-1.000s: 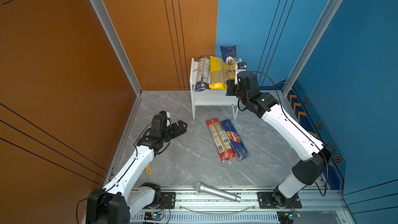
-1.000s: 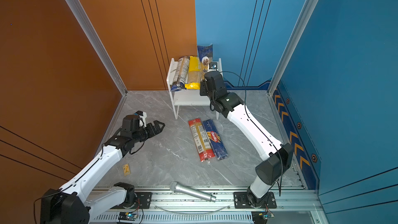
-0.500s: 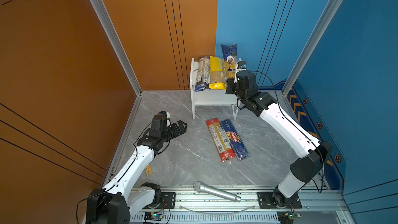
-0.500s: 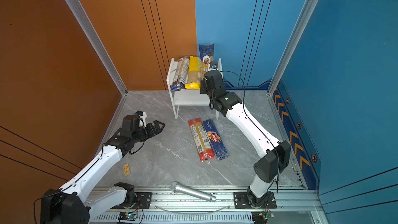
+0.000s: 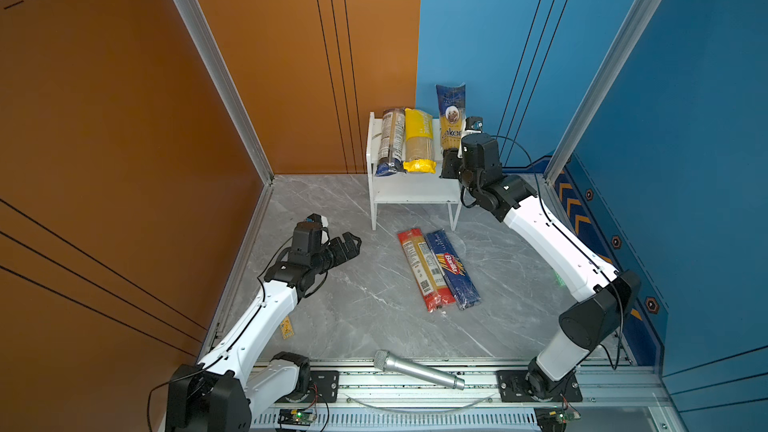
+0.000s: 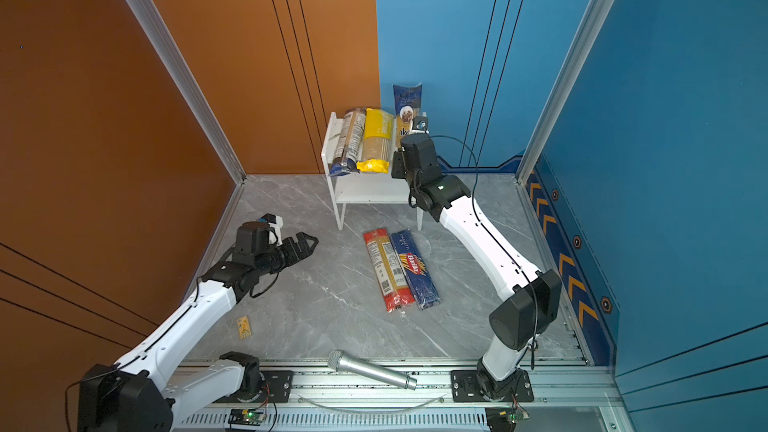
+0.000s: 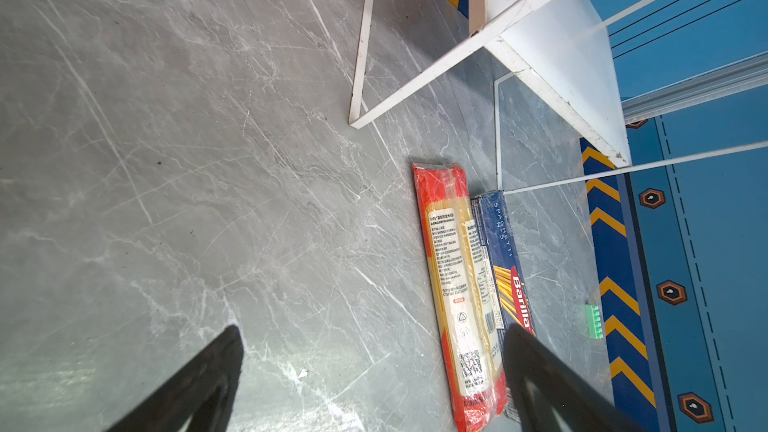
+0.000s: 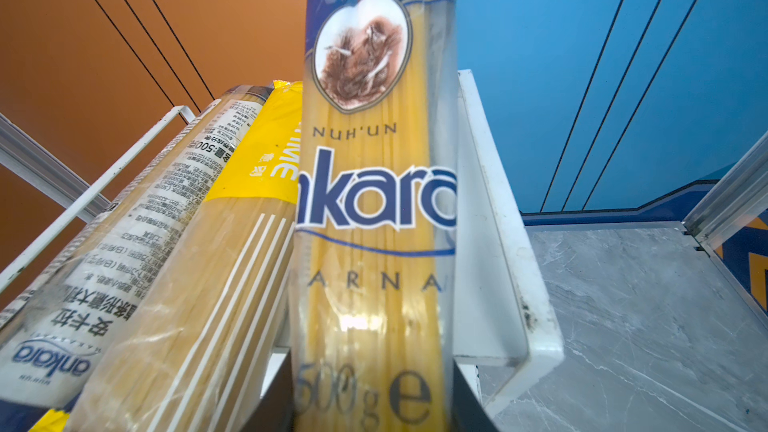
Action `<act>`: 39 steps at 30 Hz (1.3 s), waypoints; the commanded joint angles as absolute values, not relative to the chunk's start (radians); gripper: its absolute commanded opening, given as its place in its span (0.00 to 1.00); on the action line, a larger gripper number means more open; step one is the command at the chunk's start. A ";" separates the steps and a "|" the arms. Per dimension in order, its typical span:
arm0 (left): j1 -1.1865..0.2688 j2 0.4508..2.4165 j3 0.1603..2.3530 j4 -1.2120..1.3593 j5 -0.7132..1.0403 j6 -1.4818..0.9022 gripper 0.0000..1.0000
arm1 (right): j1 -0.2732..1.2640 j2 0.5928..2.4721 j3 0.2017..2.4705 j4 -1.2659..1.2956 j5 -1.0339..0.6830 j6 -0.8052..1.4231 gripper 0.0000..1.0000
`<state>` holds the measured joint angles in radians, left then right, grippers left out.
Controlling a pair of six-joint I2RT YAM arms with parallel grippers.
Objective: Place and organize the pasta boxes and bags onto the shelf
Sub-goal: 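Lower the Ankara bag upright onto the top tier beside the yellow bag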
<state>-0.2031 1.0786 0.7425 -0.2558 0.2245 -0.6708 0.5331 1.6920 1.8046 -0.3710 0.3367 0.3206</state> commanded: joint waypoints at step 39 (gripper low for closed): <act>-0.186 1.055 0.731 -0.276 0.214 -0.658 0.98 | 0.515 1.719 1.892 -0.245 0.328 0.345 0.18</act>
